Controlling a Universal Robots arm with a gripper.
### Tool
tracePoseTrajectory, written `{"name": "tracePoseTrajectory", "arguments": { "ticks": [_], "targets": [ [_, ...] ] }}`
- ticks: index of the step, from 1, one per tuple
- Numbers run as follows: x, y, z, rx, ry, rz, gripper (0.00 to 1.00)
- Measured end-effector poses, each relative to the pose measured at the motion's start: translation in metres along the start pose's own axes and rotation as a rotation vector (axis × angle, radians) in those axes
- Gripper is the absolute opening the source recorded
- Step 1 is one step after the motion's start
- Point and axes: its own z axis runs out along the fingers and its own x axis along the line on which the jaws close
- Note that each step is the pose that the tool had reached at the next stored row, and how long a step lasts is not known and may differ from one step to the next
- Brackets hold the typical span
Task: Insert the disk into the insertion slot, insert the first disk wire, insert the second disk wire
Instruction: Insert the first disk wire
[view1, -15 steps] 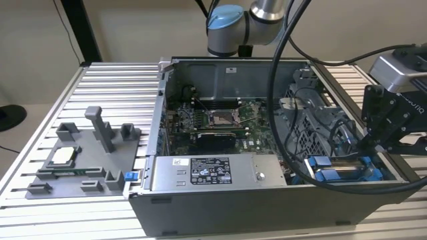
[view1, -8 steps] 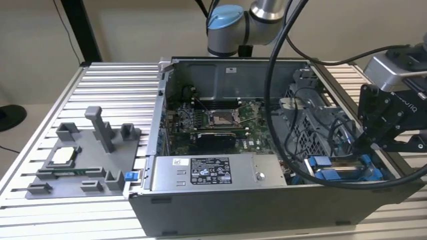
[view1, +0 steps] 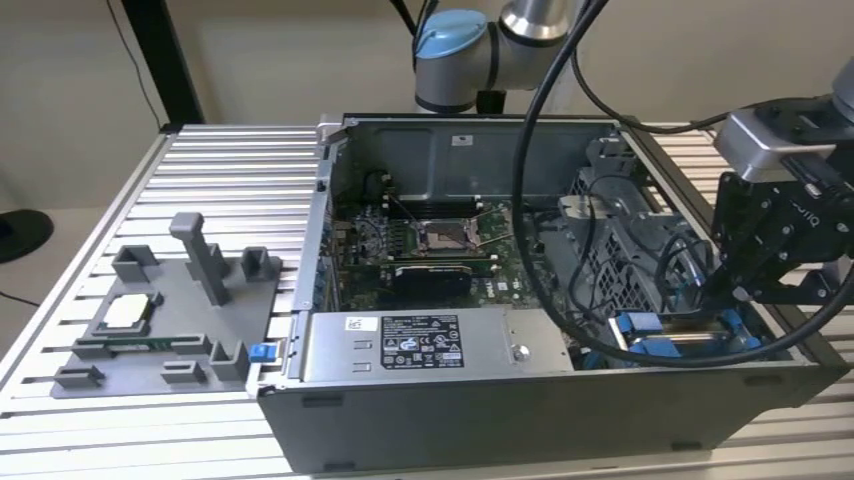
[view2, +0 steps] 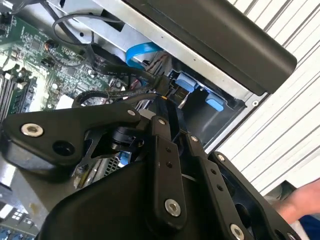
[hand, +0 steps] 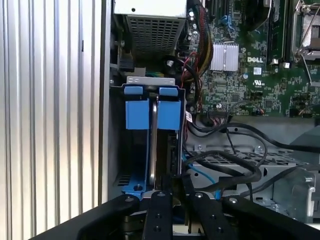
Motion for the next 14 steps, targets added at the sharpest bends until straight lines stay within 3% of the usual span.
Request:
{"name": "tracePoseTrajectory", "arguments": {
  "ticks": [14],
  "targets": [
    [-0.0027,-0.0001,0.0086,0.0002,0.0,0.003,0.0]
  ]
}}
